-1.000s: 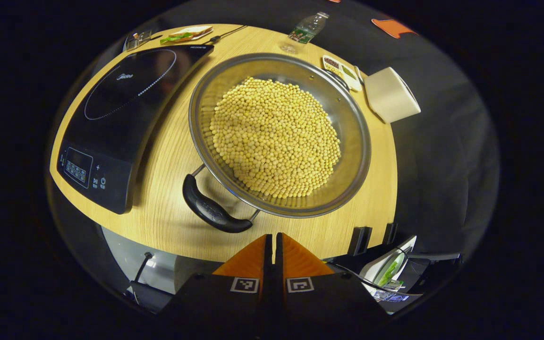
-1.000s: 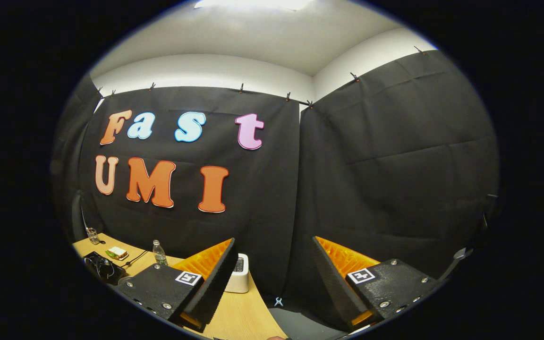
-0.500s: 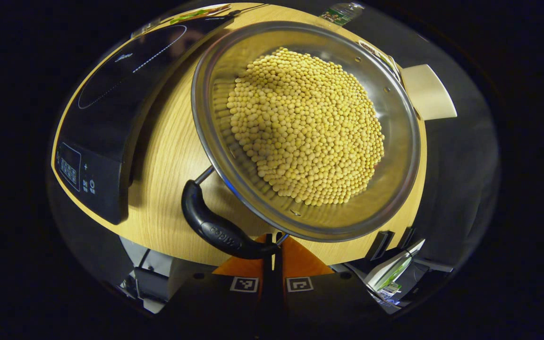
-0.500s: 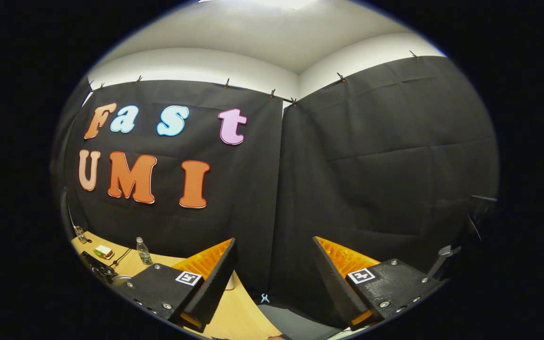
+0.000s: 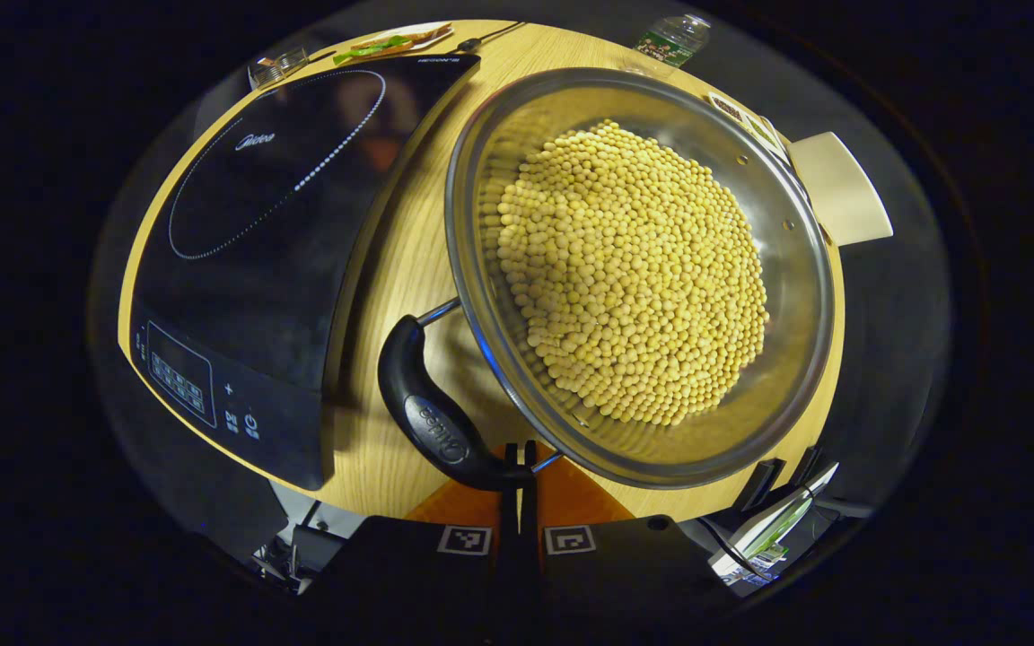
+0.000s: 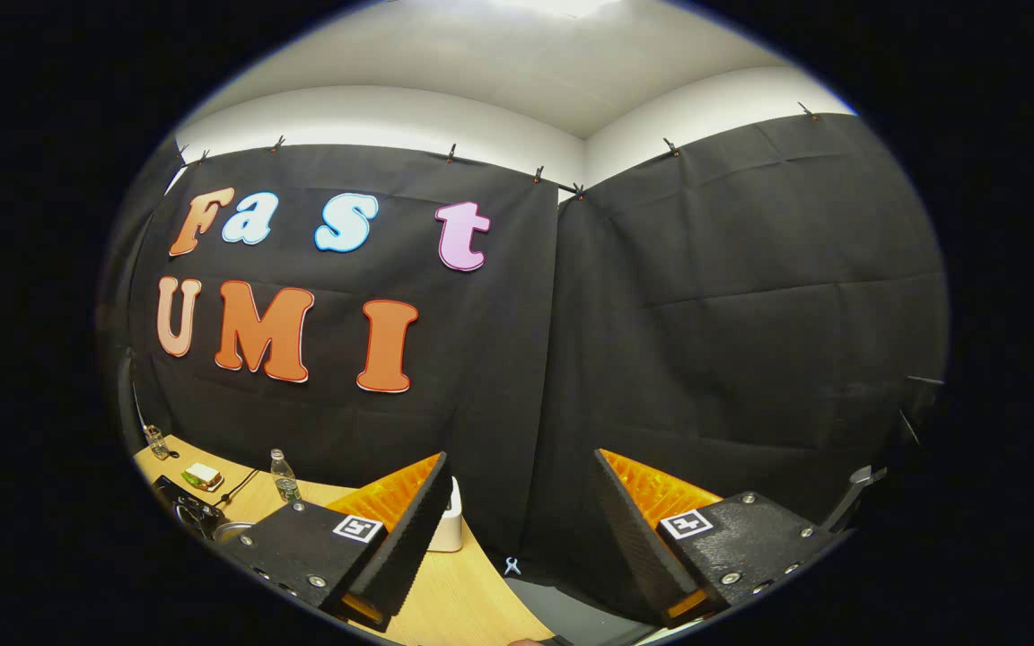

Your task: First push the handle of the pot to place it horizontally, then grasp the pot with both hands and set it on the induction cooktop.

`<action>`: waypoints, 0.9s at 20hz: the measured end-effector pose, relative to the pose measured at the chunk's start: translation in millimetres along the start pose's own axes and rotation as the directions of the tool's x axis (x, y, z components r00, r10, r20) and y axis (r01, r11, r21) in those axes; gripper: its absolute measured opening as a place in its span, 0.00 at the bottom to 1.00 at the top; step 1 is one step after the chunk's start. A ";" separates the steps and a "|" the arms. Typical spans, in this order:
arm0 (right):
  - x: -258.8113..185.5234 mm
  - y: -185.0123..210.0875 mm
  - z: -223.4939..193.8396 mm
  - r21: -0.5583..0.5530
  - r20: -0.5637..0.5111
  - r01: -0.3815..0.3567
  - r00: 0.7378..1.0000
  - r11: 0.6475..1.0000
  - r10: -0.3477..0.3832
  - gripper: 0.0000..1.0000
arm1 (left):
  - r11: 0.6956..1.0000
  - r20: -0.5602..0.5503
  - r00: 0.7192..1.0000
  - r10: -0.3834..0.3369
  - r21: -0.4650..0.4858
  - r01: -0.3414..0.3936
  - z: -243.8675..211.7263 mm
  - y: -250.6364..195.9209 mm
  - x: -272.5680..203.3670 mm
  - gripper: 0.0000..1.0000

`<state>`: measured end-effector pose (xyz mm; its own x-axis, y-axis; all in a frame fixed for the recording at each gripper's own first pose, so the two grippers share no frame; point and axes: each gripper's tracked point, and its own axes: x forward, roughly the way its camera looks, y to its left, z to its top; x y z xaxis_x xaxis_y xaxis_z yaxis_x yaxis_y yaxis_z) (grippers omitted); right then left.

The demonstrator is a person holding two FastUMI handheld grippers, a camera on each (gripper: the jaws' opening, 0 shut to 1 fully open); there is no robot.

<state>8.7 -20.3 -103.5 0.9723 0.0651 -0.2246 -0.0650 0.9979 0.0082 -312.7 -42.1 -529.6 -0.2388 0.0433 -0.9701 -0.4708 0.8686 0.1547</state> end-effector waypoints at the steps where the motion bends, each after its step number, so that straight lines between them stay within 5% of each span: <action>1: 0.7 1.6 -0.4 0.000 -0.003 0.003 1.000 1.000 -0.003 0.97 | 1.000 0.014 1.000 0.013 0.015 -0.013 5.1 4.6 -0.3 0.08; 9: 6.6 22.2 -19.1 0.005 -0.058 -0.011 0.998 1.000 0.011 0.97 | 0.987 0.128 0.986 0.108 0.108 -0.123 40.3 34.3 1.9 0.08; 18: 9.8 32.9 -33.6 0.045 -0.132 0.009 0.991 0.999 -0.003 0.97 | 0.967 0.248 0.962 0.113 0.195 -0.164 82.6 49.5 -11.3 0.08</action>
<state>8.6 13.0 -138.1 0.9344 0.0606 -0.3511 -0.0459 0.9977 0.0499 -263.2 41.2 -526.4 -0.0722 0.2621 -0.9623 -0.2510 0.9290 0.2719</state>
